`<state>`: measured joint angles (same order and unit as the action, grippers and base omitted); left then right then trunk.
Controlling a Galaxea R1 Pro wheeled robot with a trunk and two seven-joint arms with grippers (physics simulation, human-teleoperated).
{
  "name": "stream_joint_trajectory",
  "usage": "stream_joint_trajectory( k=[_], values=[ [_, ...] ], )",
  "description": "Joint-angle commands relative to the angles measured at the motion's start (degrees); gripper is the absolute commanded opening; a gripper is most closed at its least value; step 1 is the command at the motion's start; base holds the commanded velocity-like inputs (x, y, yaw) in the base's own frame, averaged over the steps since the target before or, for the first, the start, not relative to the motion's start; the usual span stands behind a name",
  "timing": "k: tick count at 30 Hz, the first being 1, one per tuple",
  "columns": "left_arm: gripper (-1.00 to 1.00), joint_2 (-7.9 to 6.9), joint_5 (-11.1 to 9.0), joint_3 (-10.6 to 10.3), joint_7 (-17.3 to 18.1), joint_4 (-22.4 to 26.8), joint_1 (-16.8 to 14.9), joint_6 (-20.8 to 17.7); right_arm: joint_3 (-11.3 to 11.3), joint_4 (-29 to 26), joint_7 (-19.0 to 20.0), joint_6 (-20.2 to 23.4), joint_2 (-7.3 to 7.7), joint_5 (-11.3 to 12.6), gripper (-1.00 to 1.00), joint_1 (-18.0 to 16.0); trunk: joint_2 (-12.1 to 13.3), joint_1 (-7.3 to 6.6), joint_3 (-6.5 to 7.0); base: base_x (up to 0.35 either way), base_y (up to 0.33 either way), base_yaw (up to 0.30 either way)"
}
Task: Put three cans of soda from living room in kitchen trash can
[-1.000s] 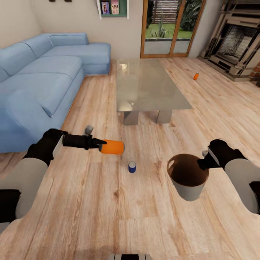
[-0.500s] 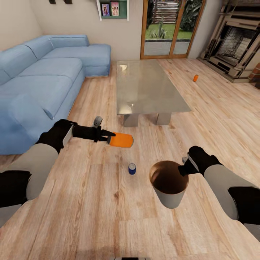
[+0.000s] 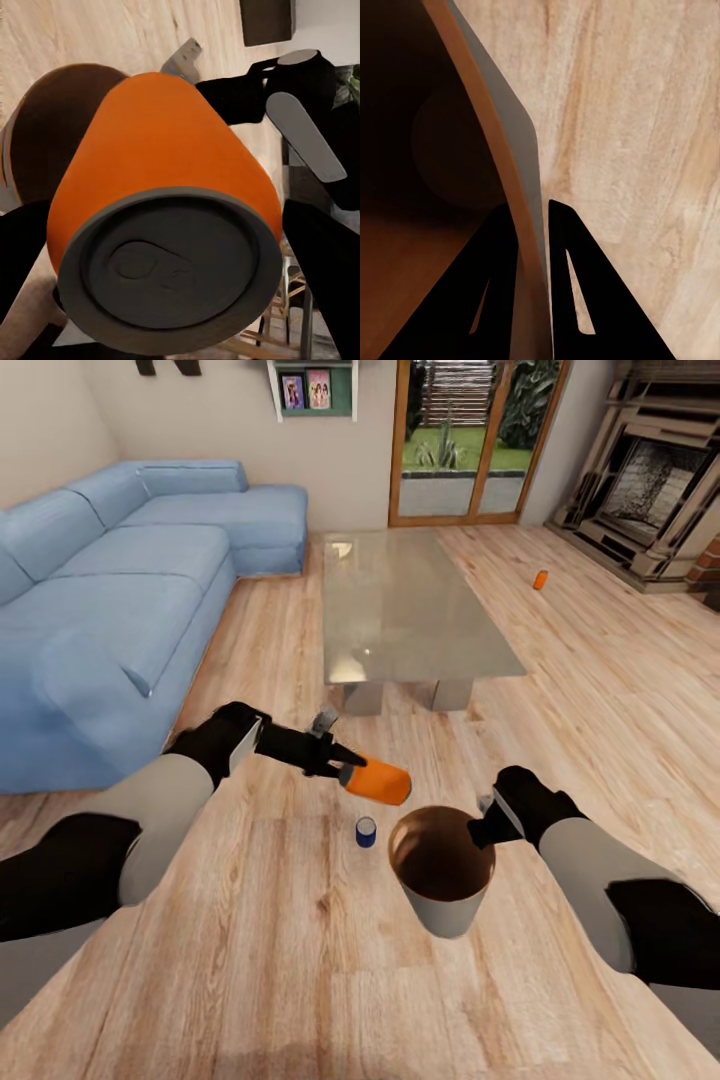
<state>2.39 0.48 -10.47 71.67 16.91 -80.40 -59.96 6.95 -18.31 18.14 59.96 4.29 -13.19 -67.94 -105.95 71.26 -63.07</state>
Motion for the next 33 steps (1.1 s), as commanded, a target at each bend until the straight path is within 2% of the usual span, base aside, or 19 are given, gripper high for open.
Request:
stream_joint_trajectory(
  k=[1, 3, 9, 11, 13, 14, 19, 24, 27, 30, 31, 33],
  values=[
    [-1.00, 0.22, -0.10, -1.21, -0.05, -0.55, -0.01, -0.04, -0.06, -0.05, 0.11, 0.04, -0.22, 0.15, -1.00, 0.00, 0.42, -0.23, 0.19, 0.000, 0.000, 0.000],
    [-1.00, 0.46, -0.11, -2.77, -0.10, -1.38, -0.01, -0.04, -0.06, -0.11, 0.08, 0.04, -0.45, 0.15, -1.00, 0.00, 1.22, -0.67, 0.55, 0.000, 0.000, 0.000],
    [-1.00, 0.88, -0.05, -4.79, -0.60, -1.83, -0.01, -0.04, -0.09, -0.18, 0.02, 0.04, -1.49, 0.07, -1.00, 0.00, 3.62, -1.98, 1.62, 0.000, 0.000, 0.000],
    [-1.00, 1.12, -0.10, -6.65, -1.12, -1.91, -0.01, -0.04, -0.10, -0.21, -0.01, 0.04, -1.96, 0.03, -1.00, 0.00, 4.43, -2.42, 1.98, 0.000, 0.000, 0.000],
    [-1.00, 1.32, -0.11, -7.45, -1.30, -1.93, -0.01, -0.04, -0.10, -0.22, -0.02, 0.04, -2.22, 0.04, -1.00, 0.00, 5.23, -2.86, 2.34, 0.000, 0.000, 0.000],
    [-1.00, 2.50, -0.12, -8.40, -1.57, -1.94, -0.02, -0.04, -0.10, -0.34, -0.03, 0.04, -3.42, -0.01, -1.00, -0.04, 5.63, -3.08, 2.52, 0.000, 0.000, 0.000],
    [-1.00, 4.04, -0.13, -8.79, -1.78, -1.89, 0.00, -0.04, -0.10, -0.40, -0.16, 0.04, -5.09, -0.07, -1.00, -0.07, 7.63, -4.18, 3.42, 0.000, 0.000, 0.000],
    [-1.00, 4.64, -0.16, -8.86, -2.40, -1.88, 0.06, -0.04, -0.10, -0.41, -0.27, 0.04, -5.60, -0.03, -1.00, -0.07, 9.64, -5.28, 4.32, 0.000, 0.000, 0.000],
    [-1.00, 5.25, -0.21, -8.86, -5.06, -1.82, 0.15, -0.04, -0.10, -0.41, -0.29, 0.04, -6.50, -0.06, -1.00, -0.08, 10.04, -5.50, 4.50, 0.000, 0.000, 0.000],
    [-1.00, 5.54, -0.28, -8.86, -10.66, -1.76, 0.45, -0.04, -0.11, -0.41, -0.29, 0.04, -7.15, -0.11, -1.00, -0.09, 10.04, -5.50, 4.50, 0.000, 0.000, 0.000],
    [-1.00, 5.57, -0.29, -8.86, -13.53, -1.79, 0.56, -0.04, -0.10, -0.41, -0.29, 0.04, -7.27, -0.11, -1.00, -0.09, 10.04, -5.50, 4.50, 0.000, 0.000, 0.000],
    [-1.00, 5.63, -0.34, -8.86, -15.33, -1.80, 0.62, -0.04, -0.12, -0.41, -0.30, 0.04, -7.42, -0.10, -1.00, -0.09, 10.04, -5.50, 4.50, 0.000, 0.000, 0.000]
  ],
)
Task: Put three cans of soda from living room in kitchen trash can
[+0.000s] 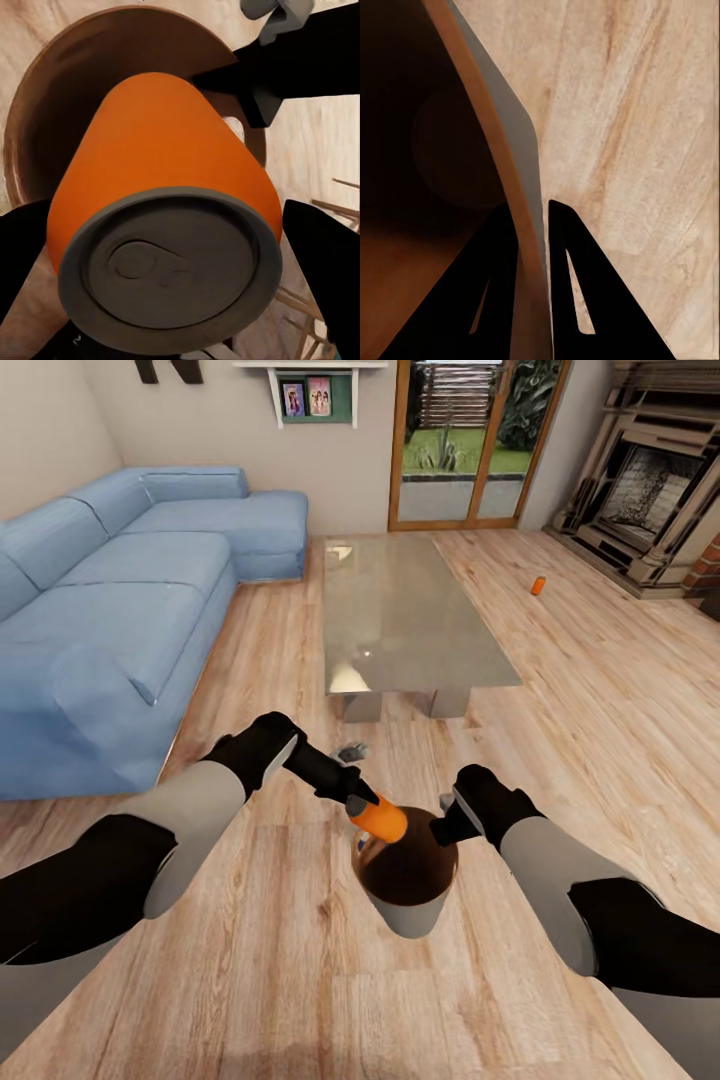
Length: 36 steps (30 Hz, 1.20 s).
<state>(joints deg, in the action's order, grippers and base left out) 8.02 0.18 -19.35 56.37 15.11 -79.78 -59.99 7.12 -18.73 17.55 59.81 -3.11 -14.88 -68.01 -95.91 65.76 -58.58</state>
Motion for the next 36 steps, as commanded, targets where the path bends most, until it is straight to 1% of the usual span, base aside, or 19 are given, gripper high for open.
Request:
stream_joint_trajectory(
  k=[1, 6, 10, 15, 20, 22, 24, 26, 29, 33, 36],
  values=[
    [-1.00, 0.07, -0.06, 0.01, -0.72, 0.07, 0.06, -0.01, -0.29, 0.01, 0.27, 0.19, -0.21, 1.60, -1.00, -0.01, 0.00, 0.00, 0.00, 0.000, 0.000, 0.000],
    [-1.00, 0.32, -0.07, 0.01, -2.07, 0.10, 0.24, -0.01, -0.27, -0.06, 0.22, 0.19, -0.83, 1.57, -1.00, -0.01, 0.00, 0.00, 0.00, 0.000, 0.000, 0.000],
    [-1.00, 0.62, -0.03, -0.04, -2.49, 0.10, 0.62, -0.01, -0.32, -0.03, 0.21, 0.19, -1.03, 1.57, -1.00, -0.01, 0.00, 0.00, 0.00, 0.000, 0.000, 0.000],
    [-1.00, 1.25, -0.07, -0.12, -2.79, 0.45, 2.35, -0.01, -0.32, -0.03, 0.15, 0.19, -1.93, 1.54, -1.00, -0.04, 0.00, 0.00, 0.00, 0.000, 0.000, 0.000],
    [-1.00, 1.42, -0.03, -0.23, -2.89, 0.56, 4.11, -0.01, -0.31, -0.07, 0.12, 0.19, -2.94, 1.59, -1.00, -0.10, 0.00, 0.00, 0.00, 0.000, 0.000, 0.000],
    [-1.00, 1.44, -0.01, -0.24, -3.54, 0.55, 4.54, -0.01, -0.29, -0.06, 0.11, 0.19, -3.18, 1.59, -1.00, -0.10, 0.00, 0.00, 0.00, 0.000, 0.000, 0.000],
    [-1.00, 1.46, -0.02, -0.28, -6.11, 0.58, 5.74, -0.01, -0.32, -0.04, 0.11, 0.19, -3.38, 1.61, -1.00, -0.10, 0.00, 0.00, 0.00, 0.000, 0.000, 0.000],
    [-1.00, 1.48, -0.01, -0.28, -7.11, 0.60, 6.28, -0.01, -0.33, -0.02, 0.11, 0.19, -3.42, 1.61, -1.00, -0.10, 0.00, 0.00, 0.00, 0.000, 0.000, 0.000],
    [-1.00, 1.67, -0.01, -0.31, -9.50, 0.67, 8.03, -0.01, -0.34, 0.00, 0.11, 0.19, -3.46, 1.61, -1.00, -0.10, 0.00, 0.00, 0.00, 0.000, 0.000, 0.000],
    [-1.00, 1.78, -0.03, -0.33, -11.85, 0.72, 9.31, -0.01, -0.35, 0.00, 0.11, 0.19, -3.63, 1.61, -1.00, -0.10, 0.00, 0.00, 0.00, 0.000, 0.000, 0.000],
    [-1.00, 1.82, -0.07, -0.34, -12.70, 0.74, 9.75, -0.01, -0.35, 0.00, 0.11, 0.19, -3.71, 1.61, -1.00, -0.10, 0.00, 0.00, 0.00, 0.000, 0.000, 0.000]
  ],
)
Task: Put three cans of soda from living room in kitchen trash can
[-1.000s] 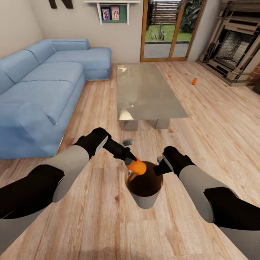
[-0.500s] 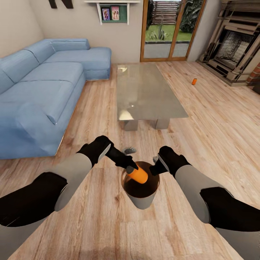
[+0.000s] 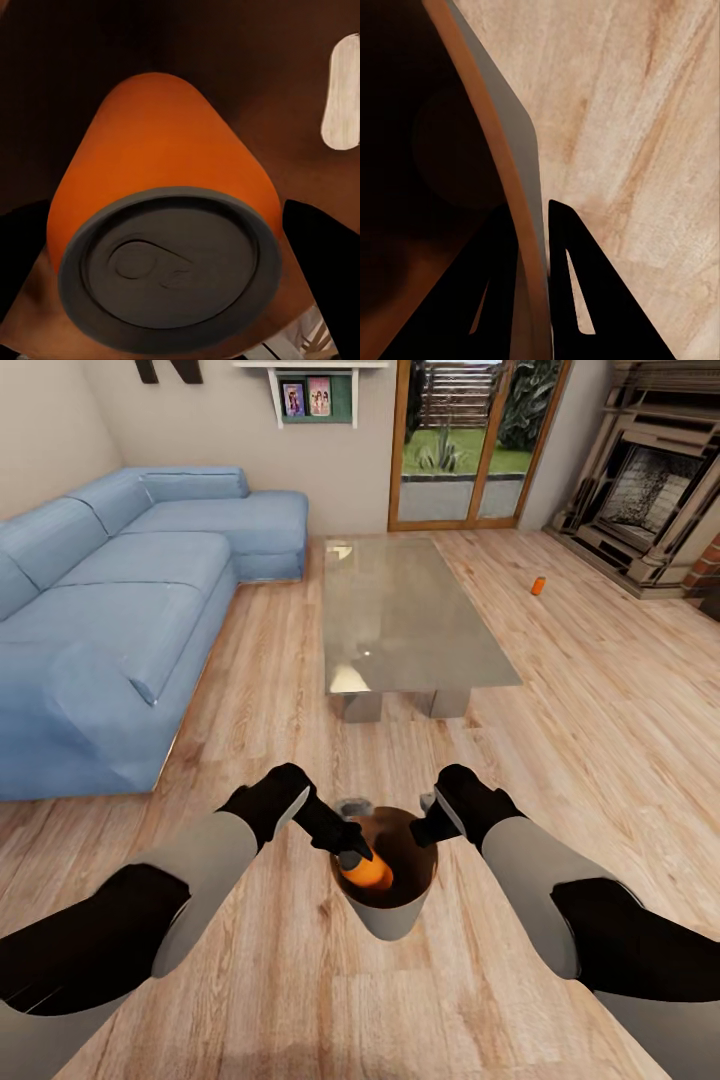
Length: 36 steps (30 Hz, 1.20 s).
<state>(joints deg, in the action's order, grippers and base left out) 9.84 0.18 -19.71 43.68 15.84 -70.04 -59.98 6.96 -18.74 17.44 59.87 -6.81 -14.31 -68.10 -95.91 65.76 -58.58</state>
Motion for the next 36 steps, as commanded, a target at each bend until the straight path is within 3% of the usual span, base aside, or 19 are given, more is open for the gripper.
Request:
stream_joint_trajectory(
  k=[1, 14, 23, 36],
  values=[
    [-1.00, 0.02, -0.08, 0.03, -0.13, 0.00, 0.07, -0.02, -0.19, 0.01, 0.23, 0.13, -0.04, 1.04, -1.00, -0.01, 0.00, 0.00, 0.00, 0.000, 0.000, 0.000],
    [-1.00, 0.15, -0.10, 0.02, -0.61, 1.21, 0.69, -0.02, -0.11, 0.02, 0.23, 0.13, -0.21, 1.18, -1.00, -0.01, 0.00, 0.00, 0.00, 0.000, 0.000, 0.000],
    [-1.00, 0.15, -0.10, 0.02, -0.81, 1.38, 1.26, -0.02, -0.04, -0.05, 0.23, 0.13, -1.36, 1.23, -1.00, -0.01, 0.00, 0.00, 0.00, 0.000, 0.000, 0.000],
    [-1.00, 0.15, -0.10, 0.02, -3.87, 1.38, 2.37, -0.02, -0.01, -0.84, 0.23, 0.13, -2.14, 1.29, -1.00, -0.09, 0.00, 0.00, 0.00, 0.000, 0.000, 0.000]
  ],
)
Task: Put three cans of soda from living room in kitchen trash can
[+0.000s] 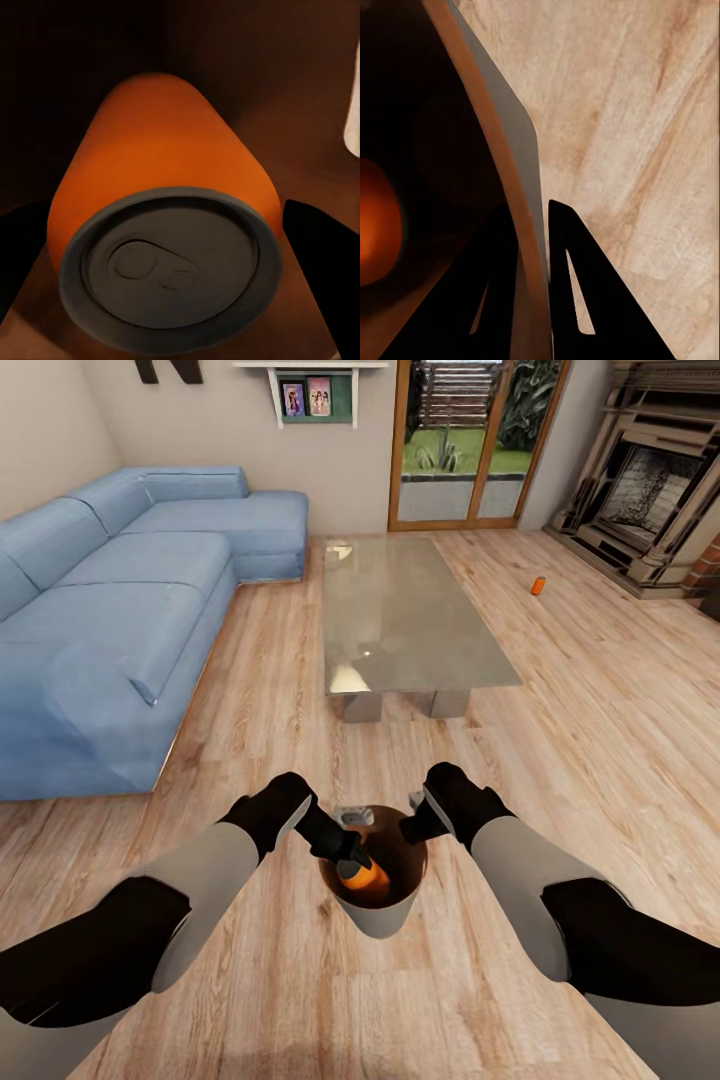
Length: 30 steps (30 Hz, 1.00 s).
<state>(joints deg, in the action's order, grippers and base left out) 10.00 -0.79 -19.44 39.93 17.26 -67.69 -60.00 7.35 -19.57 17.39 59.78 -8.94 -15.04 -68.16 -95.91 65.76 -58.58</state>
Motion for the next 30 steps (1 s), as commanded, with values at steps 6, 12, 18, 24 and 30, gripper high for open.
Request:
stream_joint_trajectory(
  k=[6, 12, 18, 24, 30],
  values=[
    [-1.00, 0.00, 0.88, -0.25, -0.48, -0.03, 0.09, 0.00, -0.45, -0.18, 0.28, 0.22, -0.15, 2.03, -1.00, -0.09, 0.00, 0.00, 0.00, 0.000, 0.000, 0.000],
    [-1.00, 0.00, 0.86, -0.25, -0.55, -0.03, 0.10, 0.00, -0.49, -0.21, 0.28, 0.22, -0.26, 2.03, -1.00, -0.13, 0.00, 0.00, 0.00, 0.000, 0.000, 0.000],
    [-1.00, 0.00, 0.80, -0.25, -0.56, -0.04, 0.10, 0.00, -0.50, -0.21, 0.28, 0.22, -0.37, 2.11, -1.00, -0.13, 0.00, 0.00, 0.00, 0.000, 0.000, 0.000],
    [-1.00, 0.00, 0.80, -0.25, -0.56, -0.04, 0.10, 0.00, -0.50, -0.21, 0.28, 0.22, -0.45, 2.12, -1.00, -0.13, 0.00, 0.00, 0.00, 0.000, 0.000, 0.000],
    [-1.00, 0.00, 0.79, -0.25, -0.56, -0.04, 0.10, 0.00, -0.50, -0.21, 0.28, 0.22, -0.56, 2.12, -1.00, -0.13, 0.00, 0.00, 0.00, 0.000, 0.000, 0.000]
  ],
)
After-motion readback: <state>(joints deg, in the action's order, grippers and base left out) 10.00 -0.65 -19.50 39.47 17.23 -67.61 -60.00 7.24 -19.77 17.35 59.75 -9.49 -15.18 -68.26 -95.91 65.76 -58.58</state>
